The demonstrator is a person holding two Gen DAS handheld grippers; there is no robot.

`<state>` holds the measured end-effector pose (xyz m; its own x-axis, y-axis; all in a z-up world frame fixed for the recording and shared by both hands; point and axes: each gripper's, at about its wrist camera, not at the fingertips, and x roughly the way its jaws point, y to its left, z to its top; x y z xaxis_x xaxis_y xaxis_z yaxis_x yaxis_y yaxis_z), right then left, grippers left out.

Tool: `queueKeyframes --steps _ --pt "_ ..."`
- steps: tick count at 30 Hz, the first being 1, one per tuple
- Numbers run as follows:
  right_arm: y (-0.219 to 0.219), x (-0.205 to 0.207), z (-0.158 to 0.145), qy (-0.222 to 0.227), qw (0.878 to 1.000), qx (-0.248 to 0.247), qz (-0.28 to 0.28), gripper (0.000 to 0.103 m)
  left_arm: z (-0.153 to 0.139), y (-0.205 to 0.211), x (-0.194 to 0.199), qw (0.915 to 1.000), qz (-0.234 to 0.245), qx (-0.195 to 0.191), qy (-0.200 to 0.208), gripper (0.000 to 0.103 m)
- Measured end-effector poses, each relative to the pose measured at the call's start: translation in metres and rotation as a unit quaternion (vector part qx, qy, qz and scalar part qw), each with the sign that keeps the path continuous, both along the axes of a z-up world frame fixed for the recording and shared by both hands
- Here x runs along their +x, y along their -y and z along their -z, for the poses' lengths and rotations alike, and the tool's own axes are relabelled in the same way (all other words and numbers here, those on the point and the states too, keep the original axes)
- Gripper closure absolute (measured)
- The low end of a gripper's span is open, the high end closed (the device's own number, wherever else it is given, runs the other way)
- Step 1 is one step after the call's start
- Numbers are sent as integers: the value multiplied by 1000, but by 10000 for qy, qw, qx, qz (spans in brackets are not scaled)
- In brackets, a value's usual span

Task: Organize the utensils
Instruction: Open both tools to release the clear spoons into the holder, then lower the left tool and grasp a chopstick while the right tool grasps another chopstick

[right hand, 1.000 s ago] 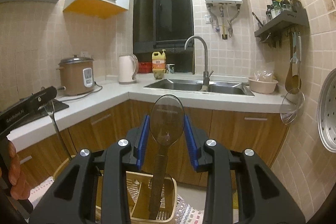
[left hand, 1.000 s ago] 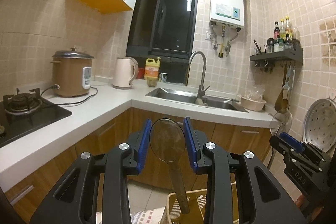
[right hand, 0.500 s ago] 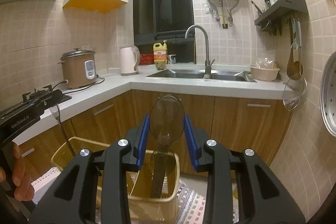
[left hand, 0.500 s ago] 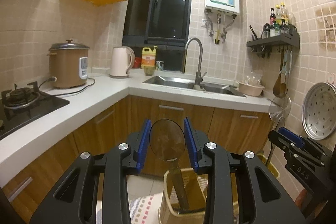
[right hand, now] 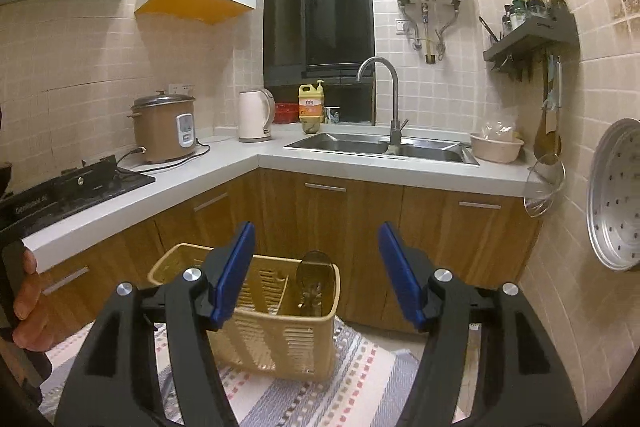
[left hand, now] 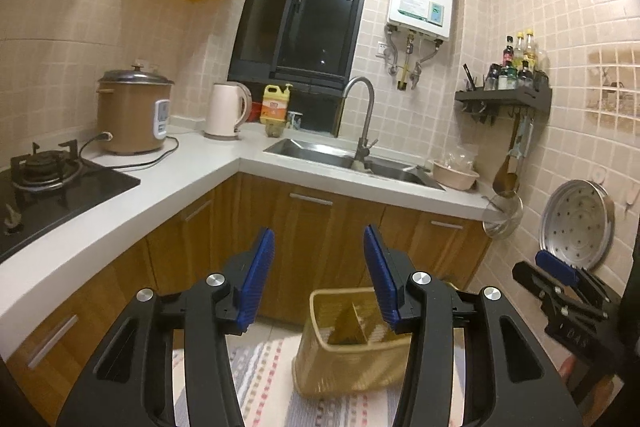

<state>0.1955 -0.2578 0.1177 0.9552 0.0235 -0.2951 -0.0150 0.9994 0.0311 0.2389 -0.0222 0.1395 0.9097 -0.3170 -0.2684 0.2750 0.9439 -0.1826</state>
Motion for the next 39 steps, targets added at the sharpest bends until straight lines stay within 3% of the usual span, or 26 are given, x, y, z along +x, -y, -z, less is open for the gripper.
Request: queueKeyframes --steps 7,12,15,19,24,28,35,39 --pt "0 -34 -11 -669 9967 398 -250 42 -1 -15 -42 9981 222 254 -510 58" --pt "-7 -49 9 -1434 9871 545 -469 43 39 -32 -59 9890 338 261 -1413 58" --pt "-13 -50 37 -2129 9720 685 -719 44 81 -40 -64 9792 327 382 -1968 59" --pt "-23 -49 79 -2995 9442 841 -1080 48 135 -45 -62 9545 555 416 -2902 63" --pt "-28 -54 126 -3682 9173 1003 -1139 62 173 -45 -60 9334 808 389 -3474 63" --pt "-28 -55 147 -3950 9039 1149 -1171 62 191 -38 -58 9270 766 487 -3640 64" --pt "-29 -55 156 -4071 8975 1155 -1243 62 200 -20 -57 9319 638 909 -3453 68" --pt "-26 -58 154 -4030 8994 1130 -1260 62 200 -8 -61 9362 473 1365 -3203 70"
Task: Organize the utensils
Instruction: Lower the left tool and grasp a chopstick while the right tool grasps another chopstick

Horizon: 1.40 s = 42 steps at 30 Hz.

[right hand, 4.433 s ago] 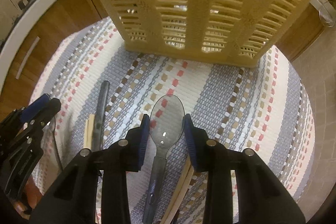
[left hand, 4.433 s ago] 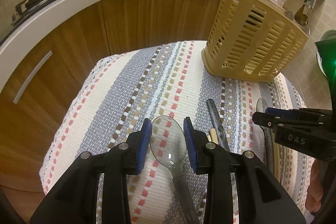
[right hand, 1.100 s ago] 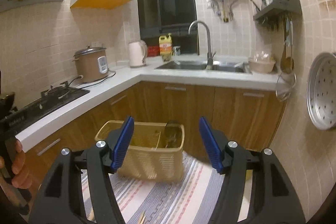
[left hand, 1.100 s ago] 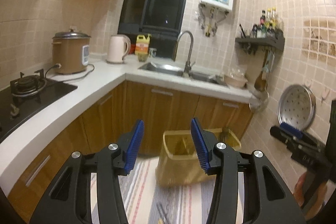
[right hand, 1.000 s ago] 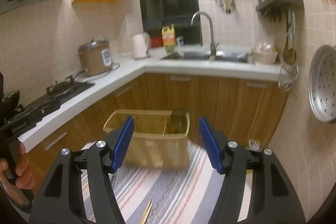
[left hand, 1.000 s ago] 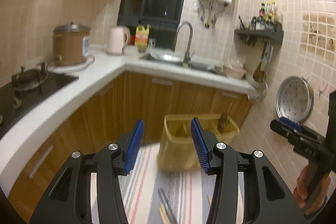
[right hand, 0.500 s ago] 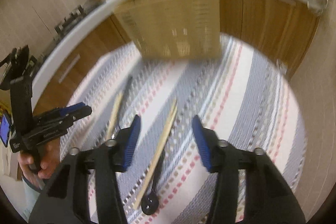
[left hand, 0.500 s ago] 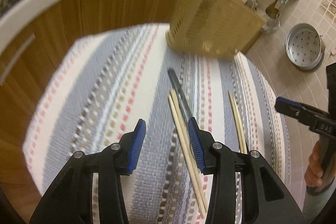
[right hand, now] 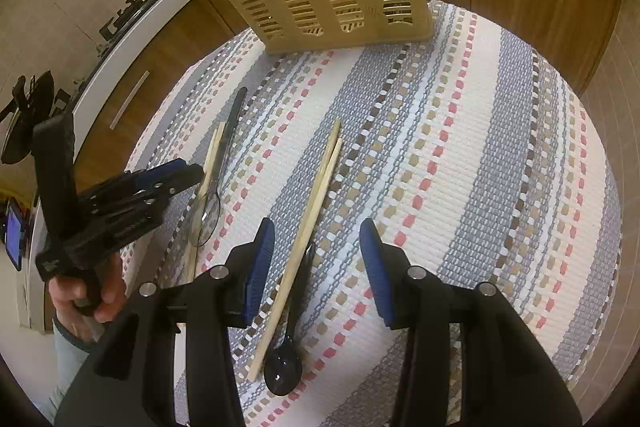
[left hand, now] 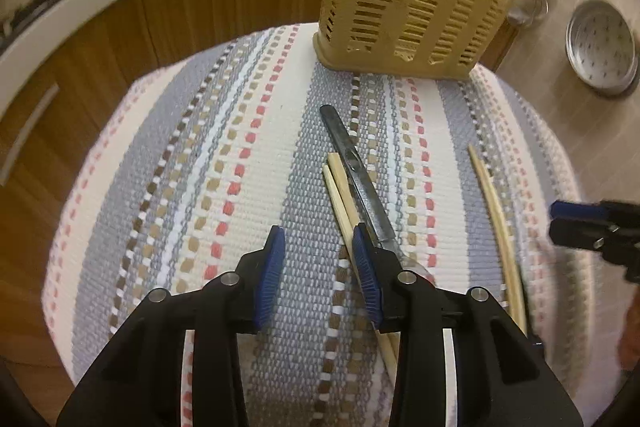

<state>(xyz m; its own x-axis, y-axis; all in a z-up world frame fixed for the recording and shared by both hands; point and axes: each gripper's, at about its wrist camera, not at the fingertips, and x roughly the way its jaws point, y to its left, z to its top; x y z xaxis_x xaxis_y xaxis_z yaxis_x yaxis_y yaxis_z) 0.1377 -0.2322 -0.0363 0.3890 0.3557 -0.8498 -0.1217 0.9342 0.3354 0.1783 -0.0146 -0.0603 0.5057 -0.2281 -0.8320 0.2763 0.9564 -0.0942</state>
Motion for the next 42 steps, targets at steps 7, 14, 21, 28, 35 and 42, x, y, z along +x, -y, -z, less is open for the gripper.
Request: queueKeyframes --steps 7,14,21,28,35,42 --pt "5 0 7 -74 10000 -22 26 62 -1 -2 -4 9998 110 82 149 74" --pt "2 7 15 -178 9998 -41 43 62 -1 7 -1 9997 151 159 74 74" --pt "3 10 18 -178 9998 -102 68 62 -1 10 -2 9995 117 244 159 73" --pt "-2 17 21 -230 9993 -285 60 62 3 25 -7 9962 237 759 351 79" --pt "-13 44 18 -418 9971 -637 12 72 1 -3 5 9996 -62 236 135 99" --pt "-25 62 25 -698 9944 -793 -47 83 -1 -34 9 9987 -444 -251 1 99"
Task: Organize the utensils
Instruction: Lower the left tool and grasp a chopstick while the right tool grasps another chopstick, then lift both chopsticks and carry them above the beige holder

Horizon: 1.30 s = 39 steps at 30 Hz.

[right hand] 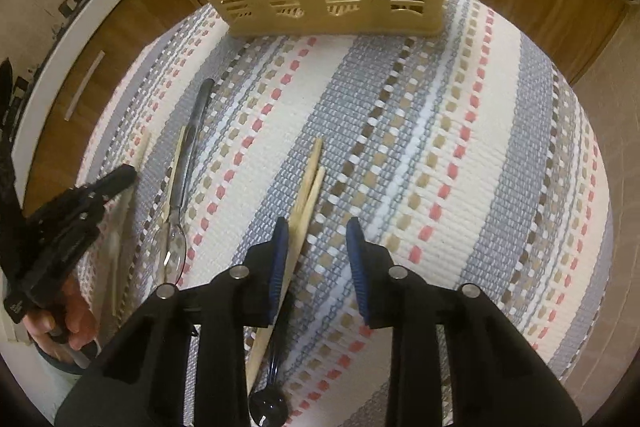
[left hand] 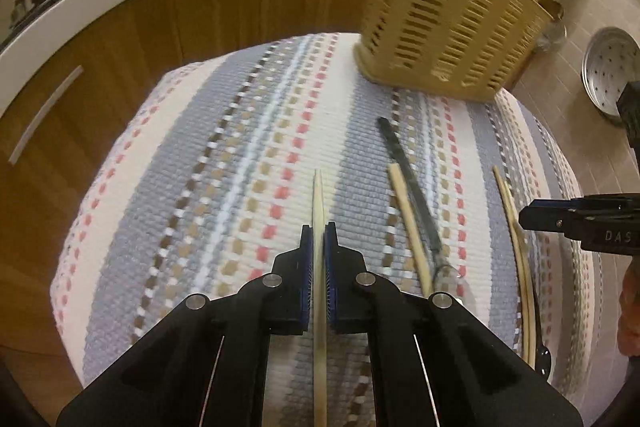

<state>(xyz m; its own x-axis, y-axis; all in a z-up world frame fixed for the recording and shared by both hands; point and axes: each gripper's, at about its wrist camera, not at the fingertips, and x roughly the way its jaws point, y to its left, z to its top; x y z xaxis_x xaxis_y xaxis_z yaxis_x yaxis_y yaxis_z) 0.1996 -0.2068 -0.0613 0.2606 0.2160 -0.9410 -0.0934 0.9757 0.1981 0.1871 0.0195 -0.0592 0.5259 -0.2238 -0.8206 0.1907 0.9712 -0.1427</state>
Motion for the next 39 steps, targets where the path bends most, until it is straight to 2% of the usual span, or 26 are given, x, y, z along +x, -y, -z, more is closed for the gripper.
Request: queueKeyframes --steps 2,4,14,22,24,26,29,31,32,34,36,39 --pt "-4 3 3 -62 9999 -116 -6 88 -1 -2 0 10000 -22 -8 12 99" --pt "-7 3 4 -64 9998 -213 -16 89 -2 -5 1 10000 -10 -42 22 99" --pt "-39 10 6 -281 9949 -928 -289 89 1 -5 8 9999 89 -66 -86 98" --pt "-24 13 6 -572 9955 -682 -330 89 0 -11 15 9975 420 -136 -560 96" --pt "-24 13 5 -587 9951 -702 -362 89 -1 -8 13 9967 527 -20 -613 94" --pt "-24 13 3 -579 9947 -742 -409 89 -1 -4 12 9958 618 115 -668 86" --pt "-33 11 3 -516 9932 -892 -534 89 0 4 13 9942 715 399 -701 85" --pt "-43 8 2 -409 9921 -1007 -632 94 0 10 12 9933 692 612 -700 87" --pt "-46 6 1 -336 9911 -1074 -709 96 0 12 12 9927 667 740 -677 97" --pt "-54 3 0 -279 9909 -1064 -779 99 1 18 11 9912 637 1003 -586 99" --pt "-54 0 -1 -193 9917 -1014 -768 100 1 17 10 9927 551 927 -550 100" --pt "-46 -6 -9 -36 9949 -742 -680 100 -4 1 10 9981 385 257 -402 100"
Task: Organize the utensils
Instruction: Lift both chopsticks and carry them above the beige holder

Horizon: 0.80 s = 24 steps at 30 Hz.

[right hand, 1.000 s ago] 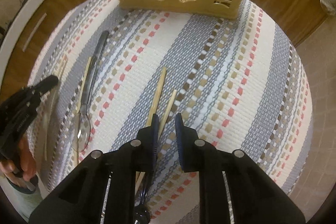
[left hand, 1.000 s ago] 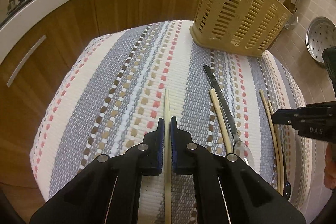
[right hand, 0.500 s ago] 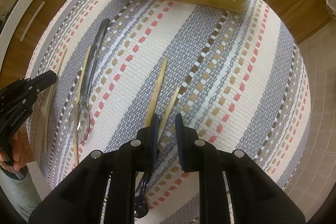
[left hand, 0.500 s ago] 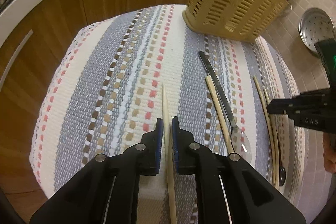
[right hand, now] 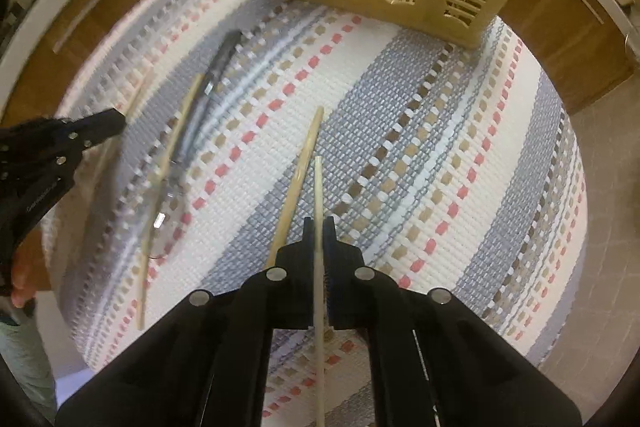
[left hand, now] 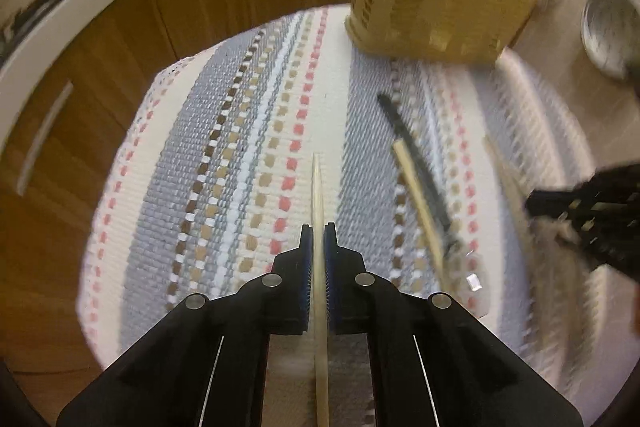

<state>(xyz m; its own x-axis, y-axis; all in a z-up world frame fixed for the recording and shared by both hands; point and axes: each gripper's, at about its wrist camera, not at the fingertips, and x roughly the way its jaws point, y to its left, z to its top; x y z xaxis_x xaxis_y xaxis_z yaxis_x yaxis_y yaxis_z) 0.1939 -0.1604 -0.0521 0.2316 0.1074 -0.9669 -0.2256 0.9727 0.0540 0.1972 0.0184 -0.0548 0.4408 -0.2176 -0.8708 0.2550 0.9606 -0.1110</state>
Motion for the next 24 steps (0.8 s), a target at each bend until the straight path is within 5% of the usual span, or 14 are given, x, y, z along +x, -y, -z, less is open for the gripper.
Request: queueKeyframes --steps 8,15,24 --pt "29 -31 -48 796 9919 989 52 100 -41 -11 -11 9924 -199 -906 810 100" --pt "47 -49 -81 1520 9776 1455 -16 100 -79 0 -28 9787 -152 -1289 1589 100" --pt "52 -57 -135 2970 9415 1588 -123 100 -138 22 -47 9446 -125 -1629 2847 100"
